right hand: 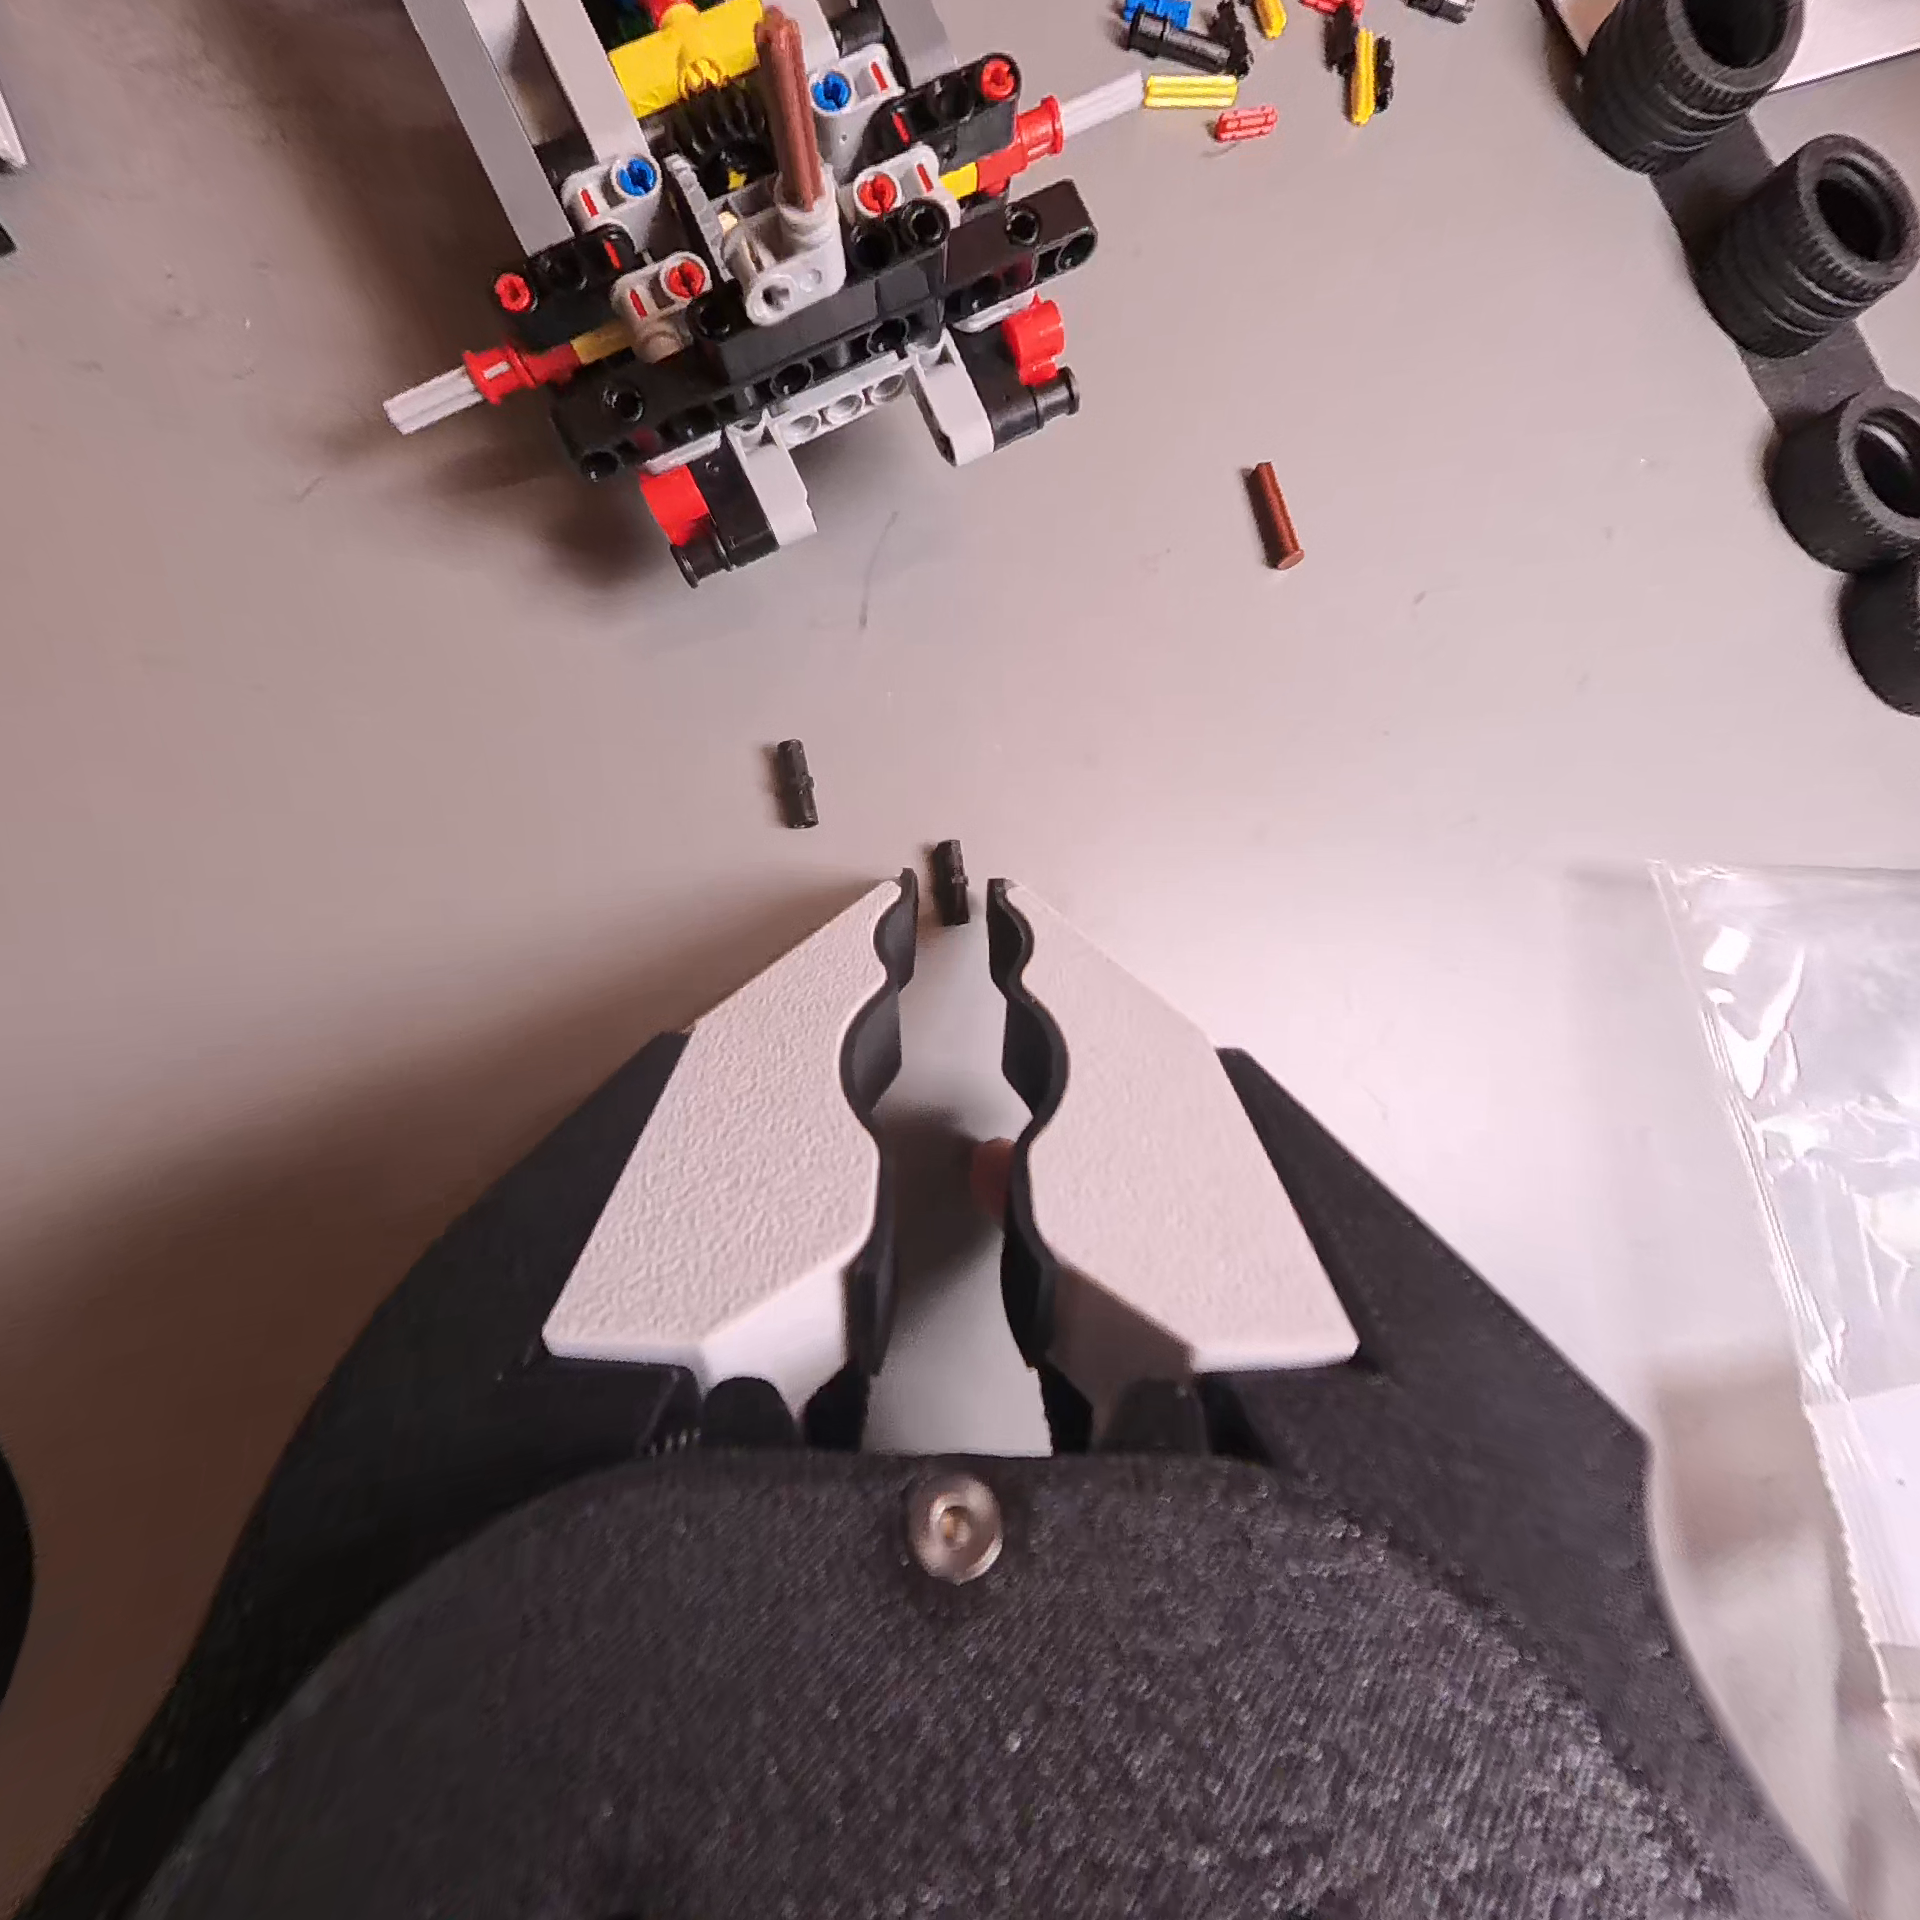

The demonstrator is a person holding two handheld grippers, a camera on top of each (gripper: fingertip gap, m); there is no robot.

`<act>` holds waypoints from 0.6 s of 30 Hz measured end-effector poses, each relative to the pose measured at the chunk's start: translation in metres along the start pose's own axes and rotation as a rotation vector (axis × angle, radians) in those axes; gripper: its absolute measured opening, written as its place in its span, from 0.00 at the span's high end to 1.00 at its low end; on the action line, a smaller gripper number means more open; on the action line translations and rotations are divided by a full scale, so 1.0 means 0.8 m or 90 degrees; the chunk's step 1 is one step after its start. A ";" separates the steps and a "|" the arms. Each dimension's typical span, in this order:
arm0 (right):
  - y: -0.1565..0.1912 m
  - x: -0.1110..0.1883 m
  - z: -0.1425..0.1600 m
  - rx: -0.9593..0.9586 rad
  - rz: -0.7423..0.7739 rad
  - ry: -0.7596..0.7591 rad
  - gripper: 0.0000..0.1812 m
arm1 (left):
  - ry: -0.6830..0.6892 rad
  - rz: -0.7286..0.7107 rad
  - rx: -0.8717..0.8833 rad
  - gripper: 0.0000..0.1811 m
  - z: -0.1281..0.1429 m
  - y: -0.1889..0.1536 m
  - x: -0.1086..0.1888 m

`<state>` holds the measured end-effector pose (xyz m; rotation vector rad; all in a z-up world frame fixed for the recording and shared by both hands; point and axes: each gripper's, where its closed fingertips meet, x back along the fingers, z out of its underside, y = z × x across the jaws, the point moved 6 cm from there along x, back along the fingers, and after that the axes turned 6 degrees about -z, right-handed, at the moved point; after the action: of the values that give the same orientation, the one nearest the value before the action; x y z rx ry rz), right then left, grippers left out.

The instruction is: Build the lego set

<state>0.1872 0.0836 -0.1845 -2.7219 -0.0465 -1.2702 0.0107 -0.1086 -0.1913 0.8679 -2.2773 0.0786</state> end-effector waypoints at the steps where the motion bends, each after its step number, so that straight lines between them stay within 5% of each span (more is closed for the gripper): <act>1: 0.000 -0.001 0.000 0.004 -0.004 0.013 0.95 | 0.000 0.001 0.002 0.94 0.000 0.000 0.000; 18: -0.003 0.001 -0.006 -0.013 -0.044 -0.003 0.99 | -0.001 -0.005 -0.010 0.96 0.001 0.000 -0.001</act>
<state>0.1837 0.0854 -0.1804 -2.7630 -0.1306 -1.2889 0.0108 -0.1085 -0.1920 0.8696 -2.2720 0.0562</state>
